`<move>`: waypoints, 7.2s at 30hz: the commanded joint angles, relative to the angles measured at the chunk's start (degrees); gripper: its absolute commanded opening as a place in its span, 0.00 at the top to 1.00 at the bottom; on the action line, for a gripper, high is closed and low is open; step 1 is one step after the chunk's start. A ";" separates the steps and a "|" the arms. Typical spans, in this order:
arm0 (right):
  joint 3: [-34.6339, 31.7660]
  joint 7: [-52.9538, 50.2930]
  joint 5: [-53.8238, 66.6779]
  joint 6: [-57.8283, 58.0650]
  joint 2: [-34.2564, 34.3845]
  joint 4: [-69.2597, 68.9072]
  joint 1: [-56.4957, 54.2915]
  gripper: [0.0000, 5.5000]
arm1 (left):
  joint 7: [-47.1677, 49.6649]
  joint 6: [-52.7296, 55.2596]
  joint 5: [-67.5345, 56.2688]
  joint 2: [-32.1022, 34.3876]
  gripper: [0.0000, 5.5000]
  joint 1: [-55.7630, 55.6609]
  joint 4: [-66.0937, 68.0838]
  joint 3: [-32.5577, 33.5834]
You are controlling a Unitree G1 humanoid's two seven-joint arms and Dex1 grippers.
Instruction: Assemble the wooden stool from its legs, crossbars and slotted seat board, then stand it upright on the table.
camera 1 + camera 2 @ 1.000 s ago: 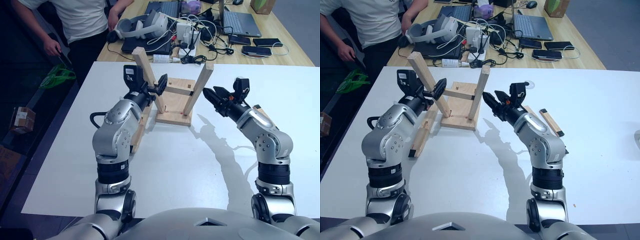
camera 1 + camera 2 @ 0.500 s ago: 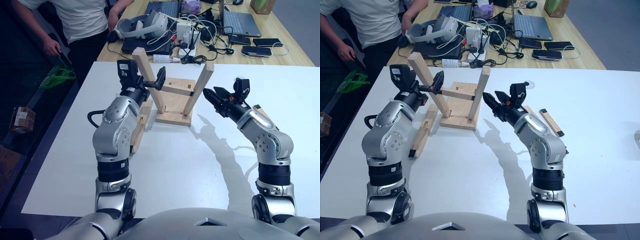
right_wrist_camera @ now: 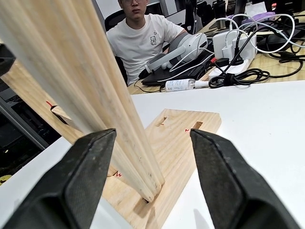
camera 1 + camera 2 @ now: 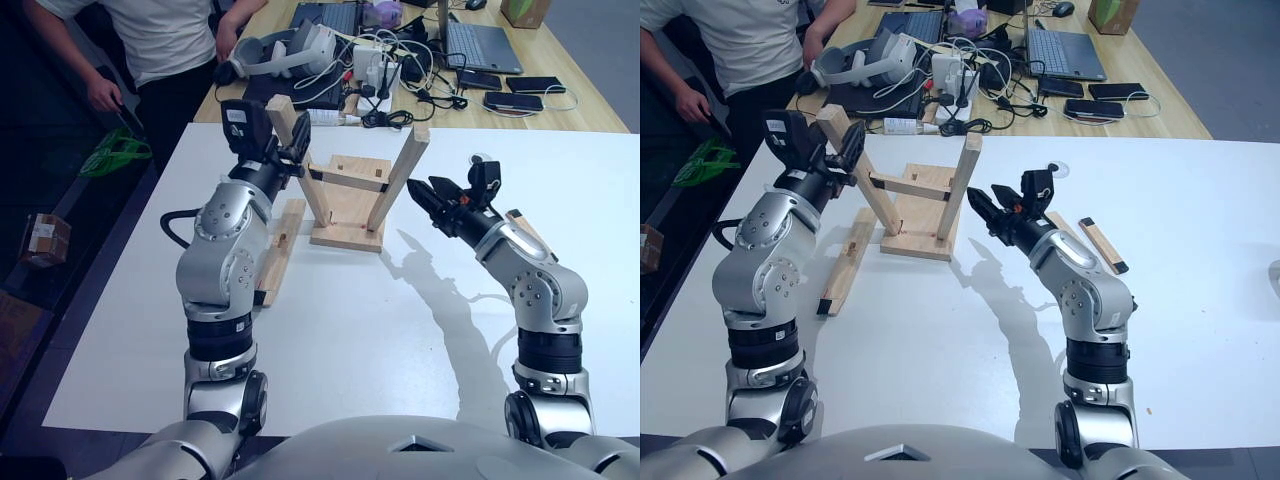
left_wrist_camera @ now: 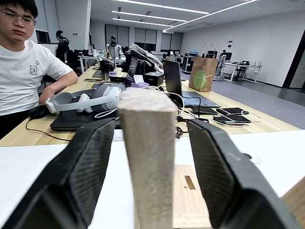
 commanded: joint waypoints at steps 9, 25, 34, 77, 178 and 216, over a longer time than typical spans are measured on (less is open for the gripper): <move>-0.23 -0.38 -1.30 -0.77 -0.55 0.12 1.56 0.46 | 2.13 1.69 -2.16 -2.52 0.81 -1.46 0.20 1.36; -0.52 -0.86 -1.36 -0.29 -0.53 -0.52 1.66 0.46 | 7.17 -3.35 2.88 -4.52 0.81 3.94 4.19 0.74; -0.11 -0.83 -1.70 -0.39 -0.66 -0.58 1.66 0.46 | 5.10 -2.23 4.16 -3.15 0.67 5.97 3.24 -2.43; -5.85 1.73 3.79 -1.64 -1.46 0.24 -1.63 0.46 | 3.43 8.58 -4.70 -1.79 0.61 -23.52 9.89 5.36; -2.96 -4.02 2.23 0.67 -0.22 -2.21 2.60 0.46 | -3.61 19.73 -13.15 13.06 0.61 -13.26 5.25 9.21; -5.62 -25.90 -14.00 -2.99 3.92 -0.14 2.70 0.46 | 17.00 23.30 6.80 -0.12 0.61 -1.34 0.84 10.86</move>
